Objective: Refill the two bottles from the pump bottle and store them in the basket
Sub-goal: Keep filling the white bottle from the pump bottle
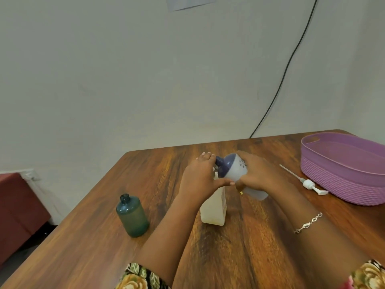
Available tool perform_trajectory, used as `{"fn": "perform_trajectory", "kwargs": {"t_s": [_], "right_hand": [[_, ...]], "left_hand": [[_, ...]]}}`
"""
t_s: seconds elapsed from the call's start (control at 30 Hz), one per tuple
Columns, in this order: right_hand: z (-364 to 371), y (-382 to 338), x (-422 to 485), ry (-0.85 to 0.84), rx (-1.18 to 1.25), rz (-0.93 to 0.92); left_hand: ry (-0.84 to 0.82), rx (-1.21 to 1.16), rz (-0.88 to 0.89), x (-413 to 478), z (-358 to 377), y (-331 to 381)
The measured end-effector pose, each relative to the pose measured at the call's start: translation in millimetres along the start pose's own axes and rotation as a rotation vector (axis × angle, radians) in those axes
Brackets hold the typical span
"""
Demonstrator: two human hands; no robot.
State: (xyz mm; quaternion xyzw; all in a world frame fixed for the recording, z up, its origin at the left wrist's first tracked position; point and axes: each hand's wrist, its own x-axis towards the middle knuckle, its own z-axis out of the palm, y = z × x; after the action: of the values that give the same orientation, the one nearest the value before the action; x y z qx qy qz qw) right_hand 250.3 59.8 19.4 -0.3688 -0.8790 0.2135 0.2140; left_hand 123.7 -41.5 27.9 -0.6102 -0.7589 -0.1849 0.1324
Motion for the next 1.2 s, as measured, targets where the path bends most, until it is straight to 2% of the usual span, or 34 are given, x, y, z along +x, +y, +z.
{"fn": "perform_trajectory", "kwargs": {"t_s": [0.13, 0.37, 0.83, 1.2], "right_hand": [[0.2, 1.6, -1.3, -0.002, -0.040, -0.033], [-5.2, -3.2, 1.1, 0.006, -0.001, -0.030], [0.0, 0.6, 2.9, 0.010, 0.016, -0.041], [4.7, 4.7, 4.9, -0.005, -0.005, -0.039]], "left_hand": [[0.000, 0.014, -0.008, -2.3, 2.3, 0.8], [-0.197, 0.029, 0.030, -0.5, -13.4, -2.1], [-0.306, 0.042, -0.005, 2.8, -20.6, 1.2], [-0.331, 0.039, -0.018, -5.1, -10.8, -1.0]]}}
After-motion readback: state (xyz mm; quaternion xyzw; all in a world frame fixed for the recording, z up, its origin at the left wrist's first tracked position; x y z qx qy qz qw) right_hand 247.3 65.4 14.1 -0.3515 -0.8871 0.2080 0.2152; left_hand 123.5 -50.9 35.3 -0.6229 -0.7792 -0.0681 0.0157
